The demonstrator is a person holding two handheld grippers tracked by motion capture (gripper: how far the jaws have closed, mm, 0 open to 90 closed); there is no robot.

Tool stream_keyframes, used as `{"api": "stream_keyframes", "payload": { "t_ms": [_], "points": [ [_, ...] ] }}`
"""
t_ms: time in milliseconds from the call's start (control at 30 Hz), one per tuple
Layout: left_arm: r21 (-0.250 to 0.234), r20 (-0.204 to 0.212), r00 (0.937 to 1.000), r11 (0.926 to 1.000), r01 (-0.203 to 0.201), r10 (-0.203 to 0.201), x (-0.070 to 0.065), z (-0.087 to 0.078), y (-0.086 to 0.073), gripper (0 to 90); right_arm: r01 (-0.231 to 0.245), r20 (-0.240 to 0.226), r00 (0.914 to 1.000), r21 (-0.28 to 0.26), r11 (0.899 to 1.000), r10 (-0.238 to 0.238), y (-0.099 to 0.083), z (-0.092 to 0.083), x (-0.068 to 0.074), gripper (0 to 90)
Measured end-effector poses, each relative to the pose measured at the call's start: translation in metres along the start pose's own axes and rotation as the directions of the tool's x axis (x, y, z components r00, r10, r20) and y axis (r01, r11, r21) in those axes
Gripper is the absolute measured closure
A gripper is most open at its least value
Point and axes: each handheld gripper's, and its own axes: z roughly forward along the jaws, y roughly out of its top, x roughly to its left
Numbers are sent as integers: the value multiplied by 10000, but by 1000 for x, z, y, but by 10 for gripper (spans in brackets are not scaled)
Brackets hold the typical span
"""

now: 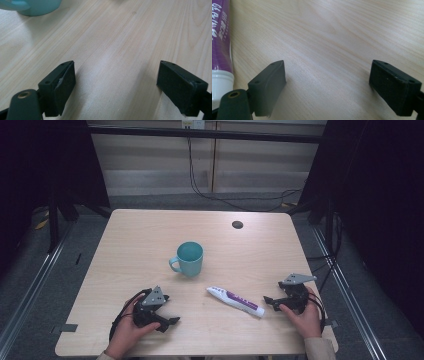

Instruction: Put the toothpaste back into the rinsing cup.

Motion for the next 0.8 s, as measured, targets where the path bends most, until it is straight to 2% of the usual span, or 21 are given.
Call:
{"api": "stream_keyframes", "payload": {
  "t_ms": [300,433,500,533,633,667,733,800],
  "points": [
    [-80,74,10000,10000,49,-48,0,1,0,150,-67,107,9999,-26,10000,68,-1,-1,0,133],
    [-75,78,10000,10000,41,-40,1,1,0,149,-290,327,9990,-15,9996,290,-1,-1,3,143],
    [-76,78,10000,10000,41,-40,1,1,0,149,-295,321,9991,277,9992,286,1,-5,2,226],
    [-78,78,10000,10000,43,-42,1,1,0,149,-419,331,9986,517,9978,402,3,-7,2,234],
    [-88,90,9999,9999,48,-47,1,1,0,149,-702,-138,9973,905,9934,717,9,-10,1,237],
    [-81,93,10000,10000,36,-36,1,1,0,149,-673,-178,9974,1008,9926,695,11,-11,1,246],
    [-57,129,9999,10000,15,-15,1,1,0,148,-509,38,9987,1065,9930,508,16,-15,4,246],
    [-59,142,9999,10000,1,0,1,1,0,148,-368,-149,9991,1061,9937,386,21,-17,6,246]
  ]
}}
